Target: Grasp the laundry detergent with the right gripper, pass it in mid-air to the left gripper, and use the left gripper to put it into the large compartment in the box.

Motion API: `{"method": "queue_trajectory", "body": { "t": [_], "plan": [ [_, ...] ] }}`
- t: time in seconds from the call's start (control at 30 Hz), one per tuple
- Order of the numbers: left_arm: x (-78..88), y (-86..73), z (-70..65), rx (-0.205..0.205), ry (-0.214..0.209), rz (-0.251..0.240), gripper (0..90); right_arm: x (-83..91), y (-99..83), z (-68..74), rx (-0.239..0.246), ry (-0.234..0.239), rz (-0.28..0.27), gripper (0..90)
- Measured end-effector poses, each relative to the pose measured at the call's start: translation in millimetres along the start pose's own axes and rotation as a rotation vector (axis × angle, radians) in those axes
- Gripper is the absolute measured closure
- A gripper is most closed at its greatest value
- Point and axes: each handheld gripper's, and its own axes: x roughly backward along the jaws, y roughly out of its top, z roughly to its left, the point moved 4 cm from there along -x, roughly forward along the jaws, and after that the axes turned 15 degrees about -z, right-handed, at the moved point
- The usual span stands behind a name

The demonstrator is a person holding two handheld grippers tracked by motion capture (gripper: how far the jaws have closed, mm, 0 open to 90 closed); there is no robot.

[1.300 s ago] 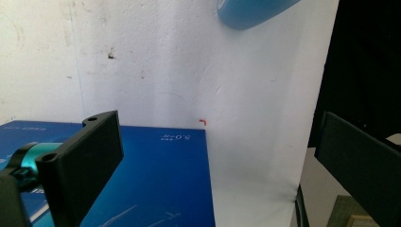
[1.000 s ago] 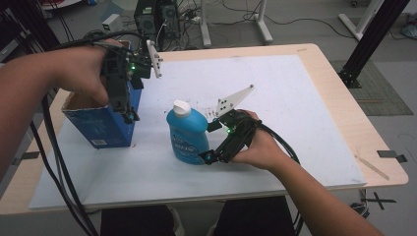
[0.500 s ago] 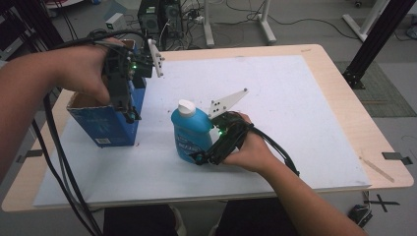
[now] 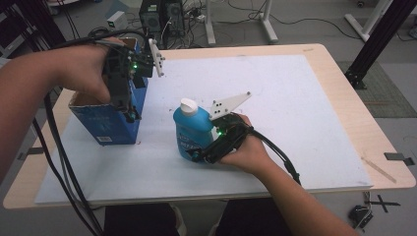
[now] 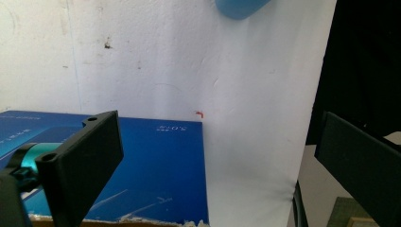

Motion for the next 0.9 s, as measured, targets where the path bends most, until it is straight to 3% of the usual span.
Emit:
{"method": "queue_trajectory", "body": {
  "t": [0.4, 0.53, 0.9],
  "plan": [
    [-0.3, -0.2, -1.1, -0.003, 0.001, 0.001, 1.7, -0.1, -1.8, 0.6, 0.033, -0.025, -0.034, 17.8],
    [-0.8, 0.8, -1.3, -0.005, 0.001, -0.002, 1.8, 0.5, -1.7, 2.3, 0.05, -0.025, -0.054, 24.1],
    [-1.5, 1.5, -1.0, -0.005, 0.002, -0.001, 1.8, 0.5, -2.7, 1.5, 0.061, -0.035, -0.056, 29.9]
  ]
}}
